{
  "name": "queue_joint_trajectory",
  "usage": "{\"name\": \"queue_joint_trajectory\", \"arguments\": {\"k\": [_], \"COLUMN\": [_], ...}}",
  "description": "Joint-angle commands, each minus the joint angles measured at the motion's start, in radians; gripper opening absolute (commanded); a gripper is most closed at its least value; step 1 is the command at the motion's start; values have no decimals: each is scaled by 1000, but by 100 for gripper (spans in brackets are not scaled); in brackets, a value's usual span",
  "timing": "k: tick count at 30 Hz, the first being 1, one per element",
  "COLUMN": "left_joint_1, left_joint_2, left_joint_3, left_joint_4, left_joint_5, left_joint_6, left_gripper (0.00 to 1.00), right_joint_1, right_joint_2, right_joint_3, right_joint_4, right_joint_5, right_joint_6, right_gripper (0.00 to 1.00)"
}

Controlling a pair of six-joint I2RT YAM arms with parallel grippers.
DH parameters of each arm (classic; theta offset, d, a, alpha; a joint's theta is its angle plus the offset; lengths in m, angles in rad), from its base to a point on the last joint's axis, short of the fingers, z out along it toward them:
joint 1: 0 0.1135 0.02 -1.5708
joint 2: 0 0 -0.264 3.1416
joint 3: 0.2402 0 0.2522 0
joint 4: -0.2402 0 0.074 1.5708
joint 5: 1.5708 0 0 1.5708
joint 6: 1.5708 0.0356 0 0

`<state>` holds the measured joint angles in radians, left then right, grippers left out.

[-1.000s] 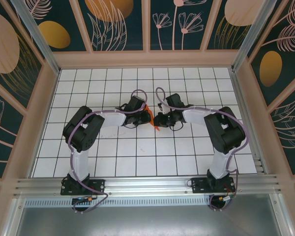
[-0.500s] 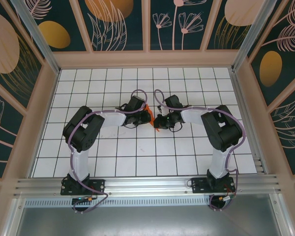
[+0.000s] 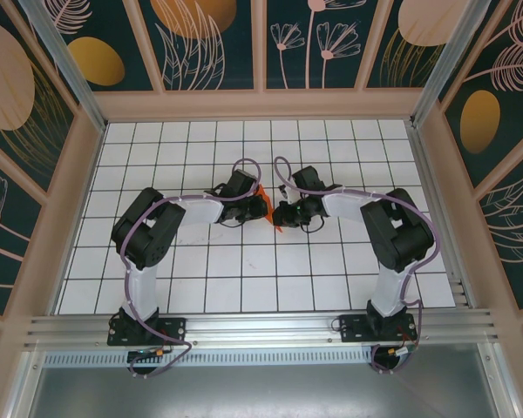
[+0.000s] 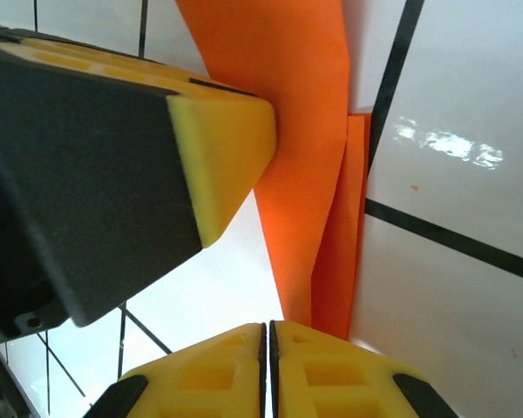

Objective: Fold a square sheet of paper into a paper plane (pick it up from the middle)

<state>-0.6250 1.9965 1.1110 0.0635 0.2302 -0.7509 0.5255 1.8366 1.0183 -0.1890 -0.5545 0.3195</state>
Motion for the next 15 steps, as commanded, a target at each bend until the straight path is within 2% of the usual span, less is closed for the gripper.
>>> {"name": "queue_joint_trajectory", "arguments": {"k": [1,8,15], "left_joint_1": [16,16,16], "left_joint_2": [75,76,76], "left_joint_3": [-41,-40,-42], "left_joint_4": [-107,-109,-108], "left_joint_5": [-112,-114,-114], "left_joint_6": [27,28,29], "left_gripper": [14,14,14], "right_joint_1": [9,13,5], "right_joint_2": [-34,-28,-16], "right_joint_3": [-4,-39,-52], "right_joint_4": [-32,-30,-41], "right_joint_5": [-33,-44,28], "right_joint_6": [-13,-14,-9], "right_gripper": [13,13,13]}}
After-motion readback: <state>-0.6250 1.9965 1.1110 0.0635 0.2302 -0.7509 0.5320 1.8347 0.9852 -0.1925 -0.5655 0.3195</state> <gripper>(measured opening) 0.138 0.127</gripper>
